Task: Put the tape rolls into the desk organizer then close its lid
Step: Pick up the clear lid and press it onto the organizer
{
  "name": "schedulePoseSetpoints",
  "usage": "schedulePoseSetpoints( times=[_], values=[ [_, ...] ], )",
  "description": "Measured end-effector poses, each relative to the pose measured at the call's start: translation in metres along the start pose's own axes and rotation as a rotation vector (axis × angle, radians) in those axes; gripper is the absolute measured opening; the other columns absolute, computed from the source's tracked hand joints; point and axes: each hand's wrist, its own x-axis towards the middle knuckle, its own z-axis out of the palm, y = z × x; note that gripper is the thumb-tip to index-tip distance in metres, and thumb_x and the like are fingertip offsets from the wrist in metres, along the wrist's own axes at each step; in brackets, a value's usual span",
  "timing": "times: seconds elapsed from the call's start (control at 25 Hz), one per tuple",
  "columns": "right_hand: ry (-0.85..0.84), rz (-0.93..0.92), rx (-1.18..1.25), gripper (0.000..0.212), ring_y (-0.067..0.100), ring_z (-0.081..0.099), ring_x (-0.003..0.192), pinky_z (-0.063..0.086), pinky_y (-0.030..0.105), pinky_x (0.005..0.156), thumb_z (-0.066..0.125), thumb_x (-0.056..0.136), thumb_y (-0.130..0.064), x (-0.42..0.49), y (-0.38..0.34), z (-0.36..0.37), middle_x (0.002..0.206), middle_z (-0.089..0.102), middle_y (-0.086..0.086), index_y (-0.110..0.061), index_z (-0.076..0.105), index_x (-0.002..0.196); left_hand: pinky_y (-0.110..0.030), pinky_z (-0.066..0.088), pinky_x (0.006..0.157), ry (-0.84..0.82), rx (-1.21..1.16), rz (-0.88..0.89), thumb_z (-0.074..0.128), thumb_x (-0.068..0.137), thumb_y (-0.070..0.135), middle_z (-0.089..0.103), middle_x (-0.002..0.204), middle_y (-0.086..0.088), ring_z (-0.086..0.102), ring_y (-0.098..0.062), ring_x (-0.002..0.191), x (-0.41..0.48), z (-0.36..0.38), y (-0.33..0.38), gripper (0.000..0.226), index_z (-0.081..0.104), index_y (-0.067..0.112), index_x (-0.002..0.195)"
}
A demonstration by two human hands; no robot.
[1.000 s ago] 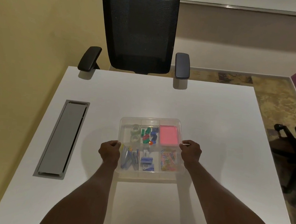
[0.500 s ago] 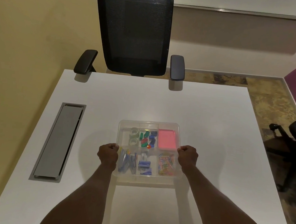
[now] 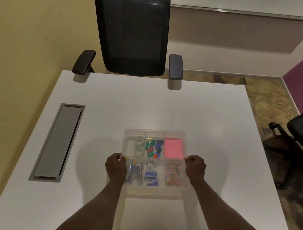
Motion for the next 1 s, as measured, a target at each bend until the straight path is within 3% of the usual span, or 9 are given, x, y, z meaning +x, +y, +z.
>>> schedulePoseSetpoints(
  times=[0.16,0.24,0.32,0.4,0.52,0.68,1.0],
  values=[
    [-0.029,-0.163,-0.264,0.04,0.033,0.057,0.121,0.048,0.039,0.097,0.066,0.096,-0.022,-0.005,-0.006,-0.001,0.129,0.059,0.018,-0.003,0.056,0.13,-0.044,0.035,0.129,-0.046,0.308,0.344,0.065,0.103,0.027,0.042,0.166,-0.012,0.04,-0.031,0.155,-0.013,0.013,0.015,0.059,0.048,0.01,0.157],
    [-0.058,-0.32,-0.425,0.065,0.031,0.044,0.139,0.04,0.04,0.112,0.066,0.095,-0.031,-0.002,-0.012,-0.002,0.15,0.044,0.016,-0.006,0.039,0.148,-0.041,0.024,0.134,-0.223,0.439,0.583,0.067,0.101,0.035,0.027,0.175,-0.007,0.027,-0.027,0.163,-0.015,0.027,0.027,0.074,0.036,0.017,0.165],
    [-0.156,-0.485,-0.577,0.09,0.028,0.023,0.154,0.025,0.04,0.125,0.068,0.093,-0.04,0.006,-0.022,0.0,0.167,0.02,0.013,-0.008,0.017,0.16,-0.05,0.011,0.137,-0.411,0.63,0.686,0.069,0.097,0.049,-0.001,0.18,-0.004,0.003,-0.027,0.168,-0.019,0.046,0.041,0.095,0.014,0.026,0.171],
    [-0.247,-0.578,-0.736,0.108,0.025,0.002,0.159,0.01,0.042,0.129,0.068,0.09,-0.049,0.018,-0.031,0.002,0.171,-0.003,0.009,-0.01,-0.003,0.161,-0.066,0.001,0.132,-0.547,0.795,0.63,0.075,0.088,0.06,-0.026,0.176,-0.003,-0.021,-0.032,0.165,-0.021,0.065,0.053,0.118,-0.005,0.033,0.17],
    [-0.349,-0.591,-0.857,0.122,0.024,-0.01,0.158,0.003,0.046,0.129,0.073,0.084,-0.054,0.038,-0.044,0.001,0.17,-0.015,0.008,-0.009,-0.011,0.16,-0.078,-0.003,0.125,-0.629,0.885,0.497,0.084,0.078,0.062,-0.039,0.171,-0.007,-0.034,-0.036,0.16,-0.021,0.084,0.06,0.137,-0.017,0.037,0.167],
    [-0.446,-0.597,-0.86,0.126,0.024,-0.01,0.158,0.005,0.047,0.128,0.077,0.081,-0.053,0.053,-0.05,0.003,0.17,-0.014,0.009,-0.007,-0.01,0.16,-0.079,-0.002,0.124,-0.617,0.907,0.471,0.085,0.077,0.062,-0.04,0.17,-0.008,-0.036,-0.036,0.159,-0.017,0.092,0.057,0.14,-0.019,0.037,0.166],
    [-0.455,-0.563,-0.842,0.129,0.027,-0.01,0.158,0.014,0.042,0.129,0.081,0.08,-0.047,0.055,-0.05,0.012,0.169,-0.016,0.013,-0.004,-0.011,0.159,-0.078,-0.004,0.124,-0.607,0.921,0.464,0.084,0.077,0.063,-0.041,0.17,-0.009,-0.036,-0.037,0.158,-0.02,0.095,0.058,0.14,-0.022,0.037,0.166]
  ],
)
